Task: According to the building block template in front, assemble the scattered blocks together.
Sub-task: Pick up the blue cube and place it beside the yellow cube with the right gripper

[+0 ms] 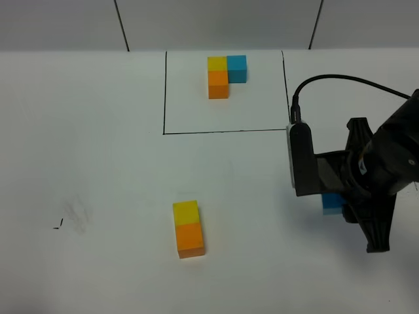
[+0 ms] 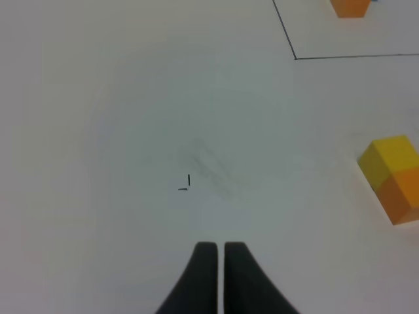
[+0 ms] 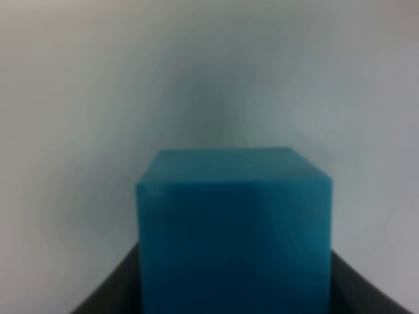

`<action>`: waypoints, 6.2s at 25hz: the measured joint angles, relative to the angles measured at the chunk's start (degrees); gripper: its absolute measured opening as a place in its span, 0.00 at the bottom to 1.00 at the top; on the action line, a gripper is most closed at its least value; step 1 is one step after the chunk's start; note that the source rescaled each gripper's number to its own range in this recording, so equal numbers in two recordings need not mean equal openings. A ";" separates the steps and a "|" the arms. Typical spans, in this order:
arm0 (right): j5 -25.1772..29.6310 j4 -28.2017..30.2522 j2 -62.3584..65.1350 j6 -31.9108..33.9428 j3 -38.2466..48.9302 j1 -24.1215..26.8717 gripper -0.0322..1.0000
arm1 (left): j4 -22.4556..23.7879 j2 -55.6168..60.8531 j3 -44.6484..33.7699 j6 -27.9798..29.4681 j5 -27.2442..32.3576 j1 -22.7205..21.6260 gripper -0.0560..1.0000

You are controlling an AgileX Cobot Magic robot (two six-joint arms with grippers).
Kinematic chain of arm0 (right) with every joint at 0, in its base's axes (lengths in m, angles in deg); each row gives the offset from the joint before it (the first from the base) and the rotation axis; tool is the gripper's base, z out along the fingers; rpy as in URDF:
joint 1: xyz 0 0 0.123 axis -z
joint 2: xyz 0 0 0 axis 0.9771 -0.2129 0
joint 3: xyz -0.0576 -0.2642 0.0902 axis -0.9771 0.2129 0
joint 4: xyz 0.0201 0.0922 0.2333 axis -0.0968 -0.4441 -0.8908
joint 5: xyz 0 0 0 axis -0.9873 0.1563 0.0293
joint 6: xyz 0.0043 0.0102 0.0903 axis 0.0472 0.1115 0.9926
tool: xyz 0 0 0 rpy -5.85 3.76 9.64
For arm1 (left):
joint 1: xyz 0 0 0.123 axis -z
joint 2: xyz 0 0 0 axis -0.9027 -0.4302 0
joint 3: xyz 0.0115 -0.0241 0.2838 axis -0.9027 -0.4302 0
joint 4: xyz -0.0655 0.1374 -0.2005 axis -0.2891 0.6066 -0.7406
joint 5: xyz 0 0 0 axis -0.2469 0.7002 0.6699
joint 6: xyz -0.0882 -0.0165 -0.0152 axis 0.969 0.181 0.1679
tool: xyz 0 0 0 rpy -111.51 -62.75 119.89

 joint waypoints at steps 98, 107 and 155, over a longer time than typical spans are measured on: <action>-6.16 -21.36 -31.48 -20.12 -24.18 -8.02 0.54 | 0.00 0.00 0.00 0.00 0.00 0.00 0.06; -6.71 -22.25 -31.50 -20.33 -24.18 -8.02 0.54 | 0.00 0.00 0.00 0.00 0.00 0.00 0.06; -8.56 -22.65 -35.56 -20.30 -24.36 -8.02 0.54 | 0.00 0.00 0.00 0.00 0.00 0.00 0.06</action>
